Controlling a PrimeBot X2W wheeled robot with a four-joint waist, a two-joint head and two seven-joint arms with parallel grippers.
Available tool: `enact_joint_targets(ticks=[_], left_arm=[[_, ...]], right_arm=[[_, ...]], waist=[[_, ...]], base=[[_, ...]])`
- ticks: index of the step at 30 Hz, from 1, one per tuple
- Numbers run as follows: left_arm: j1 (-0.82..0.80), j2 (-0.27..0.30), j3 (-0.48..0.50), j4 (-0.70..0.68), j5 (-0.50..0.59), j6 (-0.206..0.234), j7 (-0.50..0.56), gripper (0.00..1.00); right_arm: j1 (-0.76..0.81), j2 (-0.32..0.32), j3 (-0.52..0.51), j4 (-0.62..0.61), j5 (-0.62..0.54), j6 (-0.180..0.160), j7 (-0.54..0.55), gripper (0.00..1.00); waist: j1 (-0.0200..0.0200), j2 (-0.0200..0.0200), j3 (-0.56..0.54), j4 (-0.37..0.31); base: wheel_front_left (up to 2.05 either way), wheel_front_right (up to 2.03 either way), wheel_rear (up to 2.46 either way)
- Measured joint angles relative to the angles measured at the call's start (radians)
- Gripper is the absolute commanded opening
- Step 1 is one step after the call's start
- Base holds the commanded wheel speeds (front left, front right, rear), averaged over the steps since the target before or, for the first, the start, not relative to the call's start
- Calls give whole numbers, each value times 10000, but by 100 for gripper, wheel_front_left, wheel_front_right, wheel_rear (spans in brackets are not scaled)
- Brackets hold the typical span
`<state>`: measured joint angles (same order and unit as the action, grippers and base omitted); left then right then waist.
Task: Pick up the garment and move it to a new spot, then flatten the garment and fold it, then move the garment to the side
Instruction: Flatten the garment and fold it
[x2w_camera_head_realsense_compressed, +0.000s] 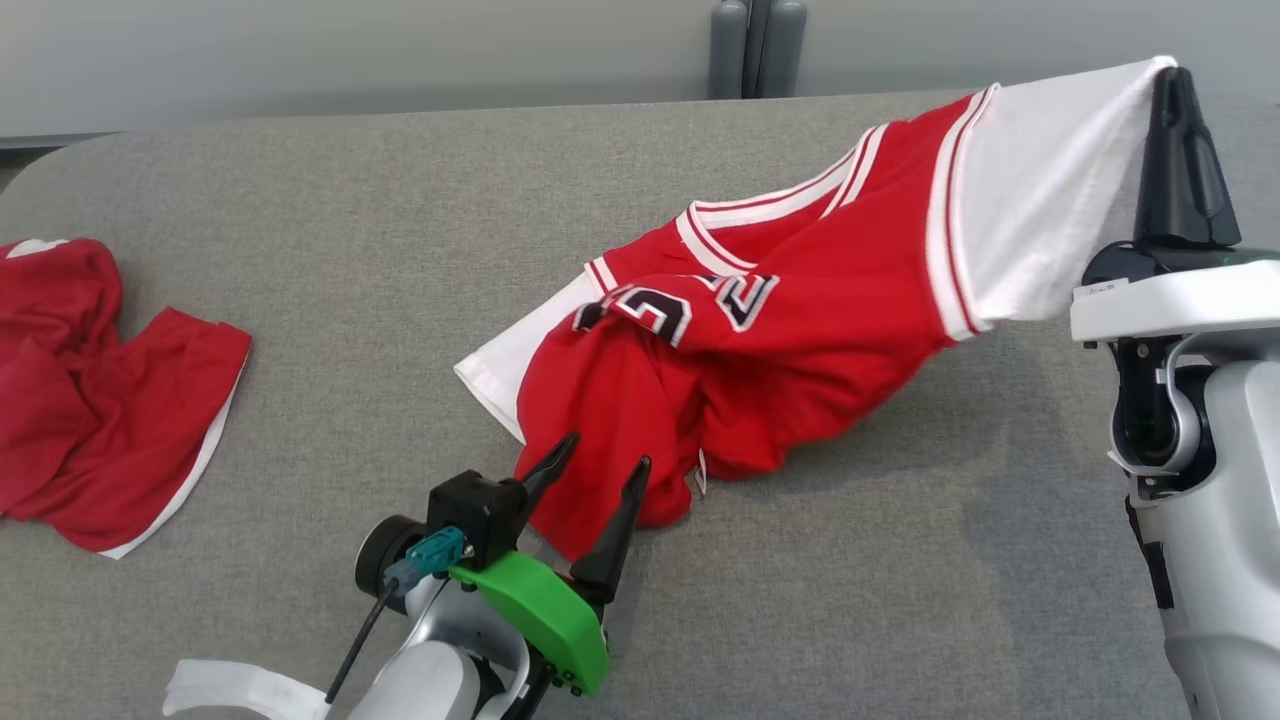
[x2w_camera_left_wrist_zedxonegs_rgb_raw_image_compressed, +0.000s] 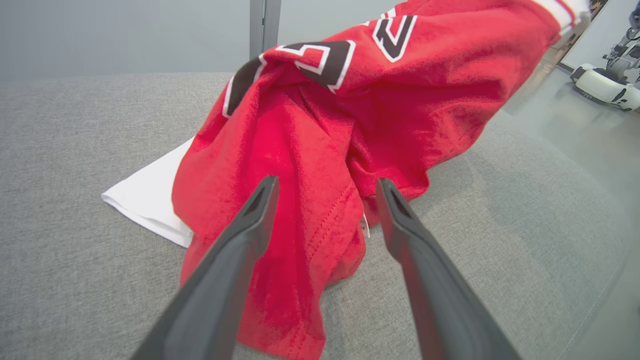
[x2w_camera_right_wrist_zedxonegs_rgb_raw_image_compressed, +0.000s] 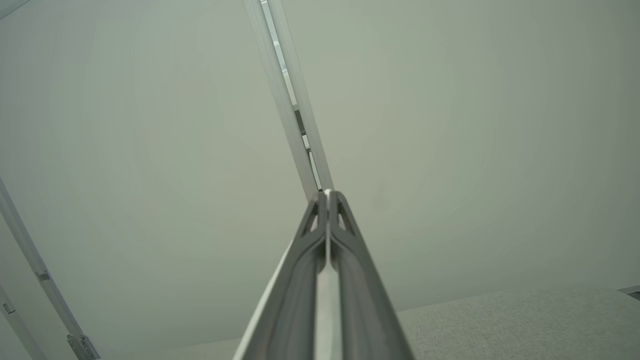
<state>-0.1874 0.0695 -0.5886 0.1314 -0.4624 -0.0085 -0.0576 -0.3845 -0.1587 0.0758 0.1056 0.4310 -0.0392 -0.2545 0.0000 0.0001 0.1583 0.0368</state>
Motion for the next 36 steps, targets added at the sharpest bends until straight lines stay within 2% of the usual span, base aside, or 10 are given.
enact_joint_targets(ticks=[7, 14, 24, 36], left_arm=[[-48, -13, -226, 140, -6, -2, 169, 100], [8, -123, -775, 385, -180, -198, 408, 100], [42, -155, -1244, 1034, -276, -320, 573, 100], [-358, -176, -995, 2265, -23, -48, 238, 100]], right_arm=[[15, -115, 56, -984, -15, -63, 138, 0], [20, -305, 100, -1908, 0, -48, 493, 0], [108, -345, 228, -2608, 2, -77, 1081, 0], [265, -334, 416, -3547, -4, -249, 1741, 0]], waist=[[0, 0, -55, -269], [0, 0, -103, -356], [0, 0, -156, -344], [0, 0, 358, -516]], base=[[0, 0, 0], [0, 0, 0], [0, 0, 0], [0, 0, 0]])
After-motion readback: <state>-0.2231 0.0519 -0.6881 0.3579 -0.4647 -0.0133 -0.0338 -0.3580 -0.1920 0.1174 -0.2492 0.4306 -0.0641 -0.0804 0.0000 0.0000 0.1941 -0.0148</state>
